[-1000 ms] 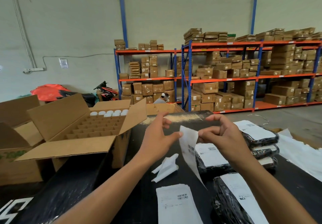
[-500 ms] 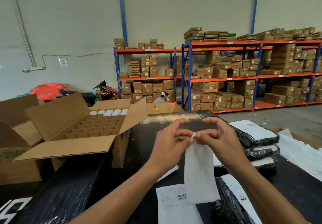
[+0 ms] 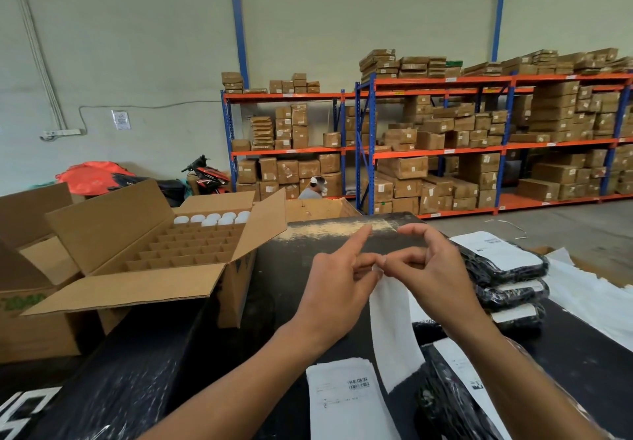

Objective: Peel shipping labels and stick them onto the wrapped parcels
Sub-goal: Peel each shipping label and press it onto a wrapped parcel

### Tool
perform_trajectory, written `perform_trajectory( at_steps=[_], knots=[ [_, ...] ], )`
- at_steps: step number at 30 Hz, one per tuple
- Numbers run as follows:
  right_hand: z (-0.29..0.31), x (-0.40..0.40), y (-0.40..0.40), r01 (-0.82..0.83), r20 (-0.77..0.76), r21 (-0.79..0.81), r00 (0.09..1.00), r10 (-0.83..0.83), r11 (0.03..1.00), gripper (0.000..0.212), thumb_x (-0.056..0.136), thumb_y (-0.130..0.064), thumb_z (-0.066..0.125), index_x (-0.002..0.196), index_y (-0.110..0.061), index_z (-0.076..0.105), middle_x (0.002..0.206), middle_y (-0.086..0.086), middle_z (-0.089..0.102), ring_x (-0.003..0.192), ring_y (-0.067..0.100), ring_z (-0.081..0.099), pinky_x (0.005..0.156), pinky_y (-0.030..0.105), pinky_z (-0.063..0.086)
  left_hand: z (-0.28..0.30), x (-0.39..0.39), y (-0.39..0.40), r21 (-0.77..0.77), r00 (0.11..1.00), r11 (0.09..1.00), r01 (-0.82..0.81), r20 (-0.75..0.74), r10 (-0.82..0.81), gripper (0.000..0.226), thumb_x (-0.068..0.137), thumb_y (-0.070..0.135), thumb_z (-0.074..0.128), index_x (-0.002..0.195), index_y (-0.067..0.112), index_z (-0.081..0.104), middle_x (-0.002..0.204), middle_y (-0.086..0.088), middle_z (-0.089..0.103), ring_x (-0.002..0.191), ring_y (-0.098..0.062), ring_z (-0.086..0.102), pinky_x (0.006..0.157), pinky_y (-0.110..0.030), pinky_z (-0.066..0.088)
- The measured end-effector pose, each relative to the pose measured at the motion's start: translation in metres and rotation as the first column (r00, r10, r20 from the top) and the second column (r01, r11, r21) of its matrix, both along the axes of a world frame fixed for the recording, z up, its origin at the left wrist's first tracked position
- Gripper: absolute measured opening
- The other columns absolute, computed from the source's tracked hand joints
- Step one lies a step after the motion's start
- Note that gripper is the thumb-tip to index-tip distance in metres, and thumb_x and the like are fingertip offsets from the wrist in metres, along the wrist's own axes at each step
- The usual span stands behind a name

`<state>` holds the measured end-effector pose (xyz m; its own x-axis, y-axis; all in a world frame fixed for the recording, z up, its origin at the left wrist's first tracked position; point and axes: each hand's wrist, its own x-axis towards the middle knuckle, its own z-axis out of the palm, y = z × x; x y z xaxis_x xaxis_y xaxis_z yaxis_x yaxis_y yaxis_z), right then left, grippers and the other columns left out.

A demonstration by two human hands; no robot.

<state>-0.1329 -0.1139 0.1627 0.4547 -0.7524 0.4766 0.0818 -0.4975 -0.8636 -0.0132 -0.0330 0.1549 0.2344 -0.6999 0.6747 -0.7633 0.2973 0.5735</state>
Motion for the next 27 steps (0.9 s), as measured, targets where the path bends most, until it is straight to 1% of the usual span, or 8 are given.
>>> perform_trajectory(
  at_steps=[3, 9, 12, 15, 18, 24, 26, 27],
  knots=[
    [-0.001, 0.001, -0.002, 0.011, -0.010, -0.004, 1.000, -0.011, 1.000, 0.043, 0.076, -0.012, 0.074, 0.106, -0.030, 0.050, 0.076, 0.000, 0.076, 0.079, 0.015, 0.072, 0.086, 0.043, 0.055, -0.001, 0.000, -0.001, 0.015, 1.000, 1.000, -0.003, 0.008, 0.003, 0.066, 0.089, 0.010, 0.064, 0.146, 0.018, 0.032, 0.114, -0.001, 0.071, 0.110, 0.003, 0.056, 0.087, -0.005, 0.045],
    [-0.005, 0.002, -0.005, -0.015, -0.011, 0.019, 1.000, 0.015, 1.000, 0.040, 0.078, -0.008, 0.071, 0.104, -0.029, 0.049, 0.076, 0.003, 0.075, 0.079, 0.018, 0.071, 0.087, 0.045, 0.054, -0.004, 0.001, -0.002, 0.044, 1.000, 0.999, 0.012, -0.010, -0.011, 0.068, 0.090, 0.009, 0.063, 0.148, 0.017, 0.028, 0.118, -0.003, 0.069, 0.112, 0.002, 0.054, 0.088, -0.002, 0.043],
    [-0.006, 0.002, -0.006, -0.040, -0.002, 0.032, 0.999, 0.040, 0.999, 0.039, 0.079, -0.008, 0.071, 0.104, -0.028, 0.049, 0.078, 0.004, 0.075, 0.080, 0.019, 0.071, 0.087, 0.042, 0.054, -0.005, 0.003, -0.003, 0.042, 1.000, 0.999, 0.003, -0.014, -0.003, 0.064, 0.092, 0.011, 0.060, 0.148, 0.016, 0.027, 0.117, -0.002, 0.070, 0.109, -0.001, 0.058, 0.090, -0.008, 0.046],
    [-0.006, 0.001, -0.007, -0.049, 0.002, 0.037, 0.999, 0.049, 0.998, 0.039, 0.079, -0.008, 0.072, 0.104, -0.028, 0.049, 0.078, 0.004, 0.075, 0.080, 0.018, 0.071, 0.084, 0.037, 0.054, -0.005, 0.003, -0.004, 0.040, 1.000, 0.999, -0.010, 0.000, 0.010, 0.061, 0.093, 0.012, 0.058, 0.147, 0.015, 0.029, 0.115, 0.001, 0.071, 0.105, -0.004, 0.063, 0.084, -0.003, 0.045],
    [-0.007, 0.002, -0.008, -0.066, 0.005, 0.031, 0.998, 0.066, 0.997, 0.039, 0.079, -0.008, 0.072, 0.102, -0.028, 0.049, 0.078, 0.004, 0.075, 0.078, 0.017, 0.070, 0.079, 0.032, 0.053, -0.005, 0.005, -0.004, 0.030, 1.000, 1.000, -0.010, -0.001, 0.010, 0.060, 0.094, 0.011, 0.058, 0.147, 0.012, 0.031, 0.113, 0.000, 0.072, 0.104, 0.000, 0.060, 0.081, -0.001, 0.045],
    [-0.009, 0.003, -0.011, -0.062, 0.022, 0.068, 0.998, 0.061, 0.996, 0.037, 0.079, -0.004, 0.071, 0.097, -0.025, 0.047, 0.077, 0.008, 0.074, 0.078, 0.022, 0.069, 0.084, 0.041, 0.053, -0.006, 0.004, -0.005, 0.043, 1.000, 0.999, -0.009, -0.009, 0.009, 0.060, 0.093, 0.011, 0.058, 0.147, 0.011, 0.031, 0.112, 0.000, 0.072, 0.107, 0.002, 0.057, 0.082, 0.001, 0.042],
    [-0.009, 0.003, -0.011, -0.069, 0.015, 0.060, 0.998, 0.069, 0.996, 0.037, 0.078, -0.004, 0.071, 0.097, -0.024, 0.046, 0.078, 0.009, 0.074, 0.078, 0.024, 0.069, 0.084, 0.042, 0.052, -0.006, 0.004, -0.005, 0.049, 1.000, 0.999, -0.003, -0.014, 0.004, 0.060, 0.093, 0.012, 0.059, 0.147, 0.012, 0.032, 0.110, 0.001, 0.072, 0.105, 0.006, 0.058, 0.085, -0.001, 0.043],
    [-0.009, 0.003, -0.012, -0.074, 0.011, 0.058, 0.997, 0.074, 0.996, 0.037, 0.078, -0.003, 0.071, 0.096, -0.024, 0.046, 0.077, 0.010, 0.074, 0.077, 0.024, 0.068, 0.084, 0.042, 0.052, -0.006, 0.004, -0.006, 0.051, 1.000, 0.999, -0.003, -0.020, 0.004, 0.061, 0.092, 0.012, 0.060, 0.146, 0.013, 0.033, 0.108, 0.002, 0.073, 0.100, 0.010, 0.059, 0.087, -0.003, 0.043]
  ],
)
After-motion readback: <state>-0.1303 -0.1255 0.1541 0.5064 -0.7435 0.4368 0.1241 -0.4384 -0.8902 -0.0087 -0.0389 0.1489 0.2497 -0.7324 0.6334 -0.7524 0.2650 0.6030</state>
